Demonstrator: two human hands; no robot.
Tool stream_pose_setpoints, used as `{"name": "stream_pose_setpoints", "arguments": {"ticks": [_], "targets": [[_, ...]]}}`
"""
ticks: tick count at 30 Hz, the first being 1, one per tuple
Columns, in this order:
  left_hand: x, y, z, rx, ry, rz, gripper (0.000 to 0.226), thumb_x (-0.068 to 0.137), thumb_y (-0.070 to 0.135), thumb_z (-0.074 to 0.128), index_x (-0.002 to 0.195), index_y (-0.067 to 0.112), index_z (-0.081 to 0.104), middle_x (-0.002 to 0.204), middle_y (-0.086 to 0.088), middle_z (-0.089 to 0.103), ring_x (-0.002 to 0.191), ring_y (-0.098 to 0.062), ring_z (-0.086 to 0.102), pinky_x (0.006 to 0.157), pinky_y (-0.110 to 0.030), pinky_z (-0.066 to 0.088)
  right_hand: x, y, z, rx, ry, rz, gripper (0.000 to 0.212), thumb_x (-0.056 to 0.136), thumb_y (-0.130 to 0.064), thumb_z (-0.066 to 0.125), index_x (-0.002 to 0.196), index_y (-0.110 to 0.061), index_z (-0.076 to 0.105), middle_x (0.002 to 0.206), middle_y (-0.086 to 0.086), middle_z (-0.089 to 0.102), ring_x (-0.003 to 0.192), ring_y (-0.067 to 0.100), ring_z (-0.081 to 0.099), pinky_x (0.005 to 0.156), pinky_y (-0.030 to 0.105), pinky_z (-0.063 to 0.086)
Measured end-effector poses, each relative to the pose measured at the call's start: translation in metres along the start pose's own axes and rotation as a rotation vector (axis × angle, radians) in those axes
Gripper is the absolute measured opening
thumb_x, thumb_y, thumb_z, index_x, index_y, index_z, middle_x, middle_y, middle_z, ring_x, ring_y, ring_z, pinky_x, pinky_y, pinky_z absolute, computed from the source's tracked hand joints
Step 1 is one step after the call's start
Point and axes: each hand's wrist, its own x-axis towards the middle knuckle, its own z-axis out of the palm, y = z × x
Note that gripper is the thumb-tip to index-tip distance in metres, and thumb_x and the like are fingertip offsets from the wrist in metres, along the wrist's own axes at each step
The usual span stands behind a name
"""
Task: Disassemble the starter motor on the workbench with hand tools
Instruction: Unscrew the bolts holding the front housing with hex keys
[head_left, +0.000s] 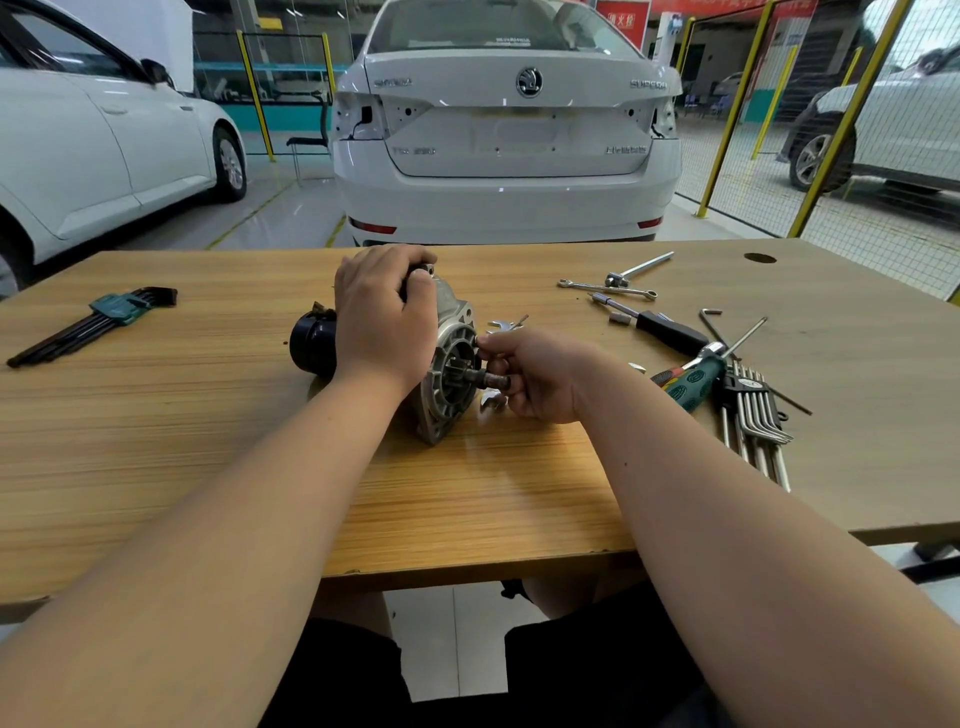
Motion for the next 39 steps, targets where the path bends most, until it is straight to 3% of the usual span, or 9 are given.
{"name": "stream_pose_setpoints", "arguments": {"ticks": [4,9,13,17,22,25,27,32,39], "targets": [[0.0,0.0,0.001,0.008,0.004,0.001,0.036,0.09,0.023,0.036,0.106,0.014,0.067,0.102,0.009,0.058,0.1,-0.001,0.037,0.108,-0.044,0.031,-0.002,0.0,-0.004,-0.228,0.07,-0.219,0.019,0.094,-0.025,0.06,0.079,-0.014,0.062,0.051,-0.006,0.053,0.044,0.008,0.042,0.041,0.022,0.036],[-0.001,0.0,0.0,0.016,0.004,0.005,0.036,0.09,0.023,0.036,0.107,0.015,0.067,0.103,0.009,0.058,0.101,-0.003,0.038,0.108,-0.046,0.031,-0.013,-0.007,-0.005,-0.923,0.268,-0.654,0.029,0.092,-0.03,0.063,0.066,-0.022,0.052,0.062,-0.006,0.052,0.056,0.013,0.046,0.053,0.026,0.036],[-0.001,0.0,0.0,0.011,0.009,0.007,0.036,0.091,0.021,0.036,0.107,0.014,0.067,0.101,0.01,0.056,0.101,-0.004,0.038,0.107,-0.042,0.03,-0.025,-0.018,-0.004,-1.43,0.27,-0.925,0.013,0.093,-0.025,0.06,0.081,-0.023,0.057,0.07,-0.013,0.045,0.067,0.015,0.046,0.05,0.021,0.026],[-0.001,0.0,0.0,0.007,0.011,0.023,0.037,0.091,0.02,0.034,0.107,0.012,0.067,0.105,0.0,0.064,0.107,-0.013,0.048,0.107,-0.035,0.029,-0.028,-0.016,-0.006,-1.577,0.275,-1.094,0.02,0.096,-0.024,0.054,0.11,-0.016,0.065,0.092,-0.005,0.056,0.075,0.012,0.043,0.051,0.021,0.024],[-0.001,-0.002,0.0,0.013,0.014,0.011,0.038,0.091,0.021,0.033,0.109,0.014,0.067,0.109,0.001,0.064,0.112,-0.014,0.048,0.107,-0.023,0.021,-0.03,-0.016,-0.011,-1.703,0.223,-1.149,0.021,0.096,-0.023,0.054,0.11,-0.011,0.063,0.101,0.004,0.06,0.085,0.019,0.053,0.063,0.028,0.037],[-0.001,-0.003,0.001,0.01,0.015,0.01,0.037,0.092,0.021,0.034,0.109,0.015,0.067,0.109,0.003,0.063,0.109,-0.008,0.046,0.105,-0.019,0.018,-0.03,-0.015,-0.016,-1.533,0.268,-1.028,0.008,0.092,-0.024,0.06,0.089,-0.017,0.063,0.083,-0.006,0.057,0.073,0.016,0.052,0.062,0.033,0.047],[-0.001,-0.002,0.001,0.0,0.019,0.009,0.037,0.092,0.021,0.034,0.109,0.016,0.067,0.109,0.004,0.063,0.108,-0.006,0.044,0.104,-0.018,0.02,-0.028,-0.013,-0.015,-1.14,0.305,-0.776,0.019,0.088,-0.025,0.065,0.074,-0.015,0.058,0.067,-0.008,0.057,0.06,0.013,0.052,0.054,0.028,0.045],[-0.002,0.0,-0.001,0.0,0.008,0.007,0.038,0.092,0.021,0.035,0.11,0.015,0.067,0.109,0.003,0.063,0.11,-0.009,0.045,0.107,-0.026,0.025,-0.012,0.0,-0.001,-0.249,0.134,-0.256,0.015,0.088,-0.014,0.059,0.074,-0.009,0.057,0.05,-0.002,0.049,0.039,0.012,0.041,0.039,0.022,0.036],[-0.001,0.0,0.0,-0.01,0.011,-0.001,0.038,0.091,0.021,0.035,0.109,0.015,0.068,0.106,0.008,0.06,0.106,-0.005,0.042,0.109,-0.033,0.027,-0.001,0.004,0.003,0.001,0.108,-0.078,0.02,0.094,-0.022,0.055,0.075,-0.015,0.053,0.043,-0.008,0.042,0.033,0.008,0.034,0.035,0.017,0.031]]}}
